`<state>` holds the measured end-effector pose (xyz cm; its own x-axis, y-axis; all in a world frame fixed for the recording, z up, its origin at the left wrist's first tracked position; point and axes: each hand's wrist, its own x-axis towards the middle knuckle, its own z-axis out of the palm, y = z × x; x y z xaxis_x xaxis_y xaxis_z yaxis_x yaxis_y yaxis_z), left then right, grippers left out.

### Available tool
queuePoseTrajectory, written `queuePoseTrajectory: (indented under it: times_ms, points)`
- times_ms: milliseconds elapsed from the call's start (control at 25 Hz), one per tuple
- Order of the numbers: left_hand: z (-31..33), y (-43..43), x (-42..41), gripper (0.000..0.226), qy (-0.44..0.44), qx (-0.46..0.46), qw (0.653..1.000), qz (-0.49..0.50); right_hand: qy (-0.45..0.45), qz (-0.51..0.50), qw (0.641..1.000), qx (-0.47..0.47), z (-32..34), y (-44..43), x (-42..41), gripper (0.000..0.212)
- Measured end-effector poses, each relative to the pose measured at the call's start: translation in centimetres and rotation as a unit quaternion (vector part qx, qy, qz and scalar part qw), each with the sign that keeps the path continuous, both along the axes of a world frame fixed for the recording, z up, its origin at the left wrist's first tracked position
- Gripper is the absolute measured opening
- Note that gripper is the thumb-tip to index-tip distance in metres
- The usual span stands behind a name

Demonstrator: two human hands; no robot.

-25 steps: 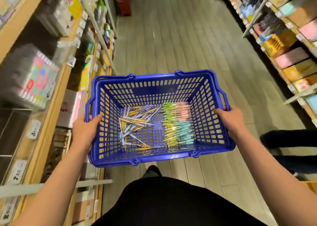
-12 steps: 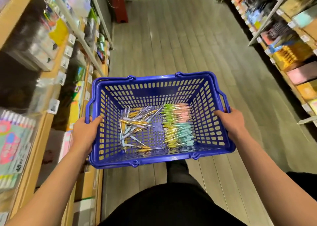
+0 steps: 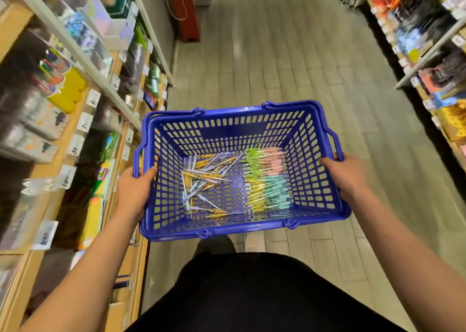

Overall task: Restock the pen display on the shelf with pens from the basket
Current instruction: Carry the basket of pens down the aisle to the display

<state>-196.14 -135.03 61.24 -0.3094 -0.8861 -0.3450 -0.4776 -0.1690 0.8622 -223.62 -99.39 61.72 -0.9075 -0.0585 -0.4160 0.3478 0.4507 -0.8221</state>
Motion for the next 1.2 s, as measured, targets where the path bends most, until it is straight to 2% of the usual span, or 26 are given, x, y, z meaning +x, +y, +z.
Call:
queuePoseTrajectory:
  times_ms: [120, 240, 480, 760, 960, 1120, 1200]
  points:
    - [-0.2, -3.1, -5.0, 0.013, 0.005, 0.007, 1.0, 0.014, -0.005, 0.021, 1.0, 0.016, 0.5, -3.4, -6.0, 0.017]
    - [-1.3, -7.3, -10.1, 0.026, -0.002, 0.021, 0.999, 0.03, -0.007, 0.029, 0.999, 0.016, 0.1, -7.8, -12.0, 0.019]
    - [-3.5, -17.4, -20.8, 0.019, 0.006, 0.037, 0.998, 0.053, -0.006, 0.041, 0.999, 0.021, -1.3, -18.6, -23.6, 0.02]
    - [-3.2, -29.1, -32.0, 0.02, -0.008, 0.052, 0.996, 0.075, -0.003, 0.068, 0.997, 0.043, -0.1, -31.8, -36.6, 0.022]
    - [-3.4, -34.6, -37.4, 0.018, -0.008, 0.048, 0.99, 0.134, -0.002, 0.132, 0.99, 0.041, -0.4, -41.5, -46.0, 0.034]
    - [-4.7, -37.7, -40.9, 0.018, 0.008, 0.041, 0.977, 0.21, 0.009, 0.183, 0.983, 0.024, -1.9, -50.3, -53.3, 0.023]
    - [-5.6, -38.8, -42.5, 0.019, 0.002, 0.043, 0.964, 0.261, 0.018, 0.231, 0.972, 0.03, -2.7, -55.7, -57.2, 0.024]
